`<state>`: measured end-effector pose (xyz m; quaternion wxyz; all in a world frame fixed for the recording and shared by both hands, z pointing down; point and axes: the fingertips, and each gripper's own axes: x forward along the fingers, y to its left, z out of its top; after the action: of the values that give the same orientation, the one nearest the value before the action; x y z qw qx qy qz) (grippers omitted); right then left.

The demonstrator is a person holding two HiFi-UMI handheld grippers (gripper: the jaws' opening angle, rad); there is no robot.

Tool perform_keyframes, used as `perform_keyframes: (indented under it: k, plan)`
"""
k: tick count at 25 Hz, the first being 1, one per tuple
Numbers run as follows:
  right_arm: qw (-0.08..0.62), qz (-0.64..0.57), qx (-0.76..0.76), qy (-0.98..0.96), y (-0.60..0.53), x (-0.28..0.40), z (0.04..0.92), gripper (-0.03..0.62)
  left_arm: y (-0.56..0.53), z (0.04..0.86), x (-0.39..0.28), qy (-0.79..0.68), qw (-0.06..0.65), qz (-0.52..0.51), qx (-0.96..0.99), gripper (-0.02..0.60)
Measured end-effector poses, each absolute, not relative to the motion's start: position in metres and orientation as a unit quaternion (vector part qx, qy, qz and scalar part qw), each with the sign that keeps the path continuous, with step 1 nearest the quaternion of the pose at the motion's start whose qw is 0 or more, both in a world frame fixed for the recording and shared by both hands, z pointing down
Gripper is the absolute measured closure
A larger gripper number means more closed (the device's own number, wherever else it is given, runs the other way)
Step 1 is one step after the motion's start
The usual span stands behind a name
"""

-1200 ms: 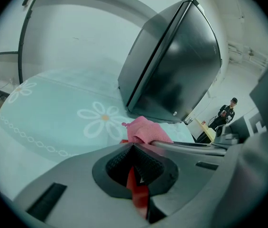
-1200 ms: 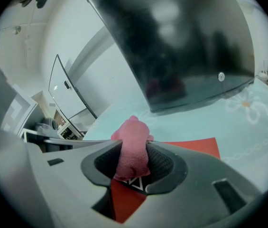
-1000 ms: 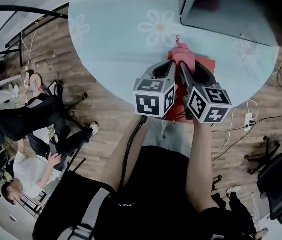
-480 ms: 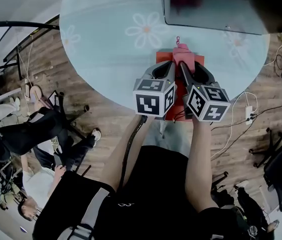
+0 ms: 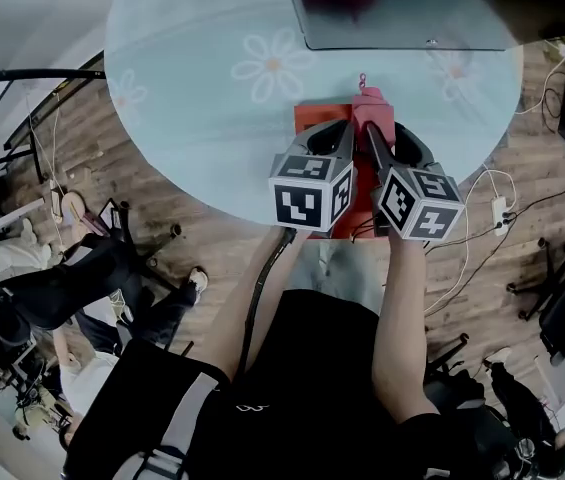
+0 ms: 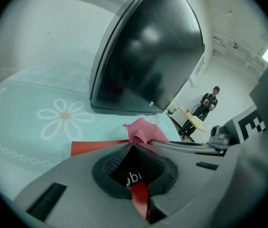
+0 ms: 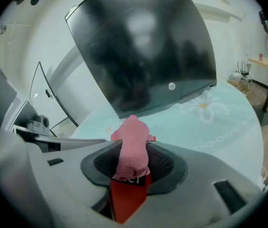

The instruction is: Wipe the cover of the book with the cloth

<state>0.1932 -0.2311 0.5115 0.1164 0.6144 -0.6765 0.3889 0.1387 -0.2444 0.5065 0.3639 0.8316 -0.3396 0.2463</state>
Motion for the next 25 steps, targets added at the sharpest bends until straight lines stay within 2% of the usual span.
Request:
perform_keyframes:
  k: [10,18,25]
  plan:
    - [0.141,0.375,0.634,-0.661,-0.212,0.212,0.501,0.439,-0.228,0.499,0.143,-0.339,0.362,0.236,0.835,0.568]
    - [0.132,0.331,0.6,-0.716,-0.224,0.182,0.462,0.439,-0.228,0.492,0.103,-0.398,0.37,0.204,0.814,0.568]
    - [0.148,0.322,0.55,-0.757,-0.22,0.132,0.463,0.439,-0.216,0.488,0.057,-0.449,0.379,0.171,0.791,0.568]
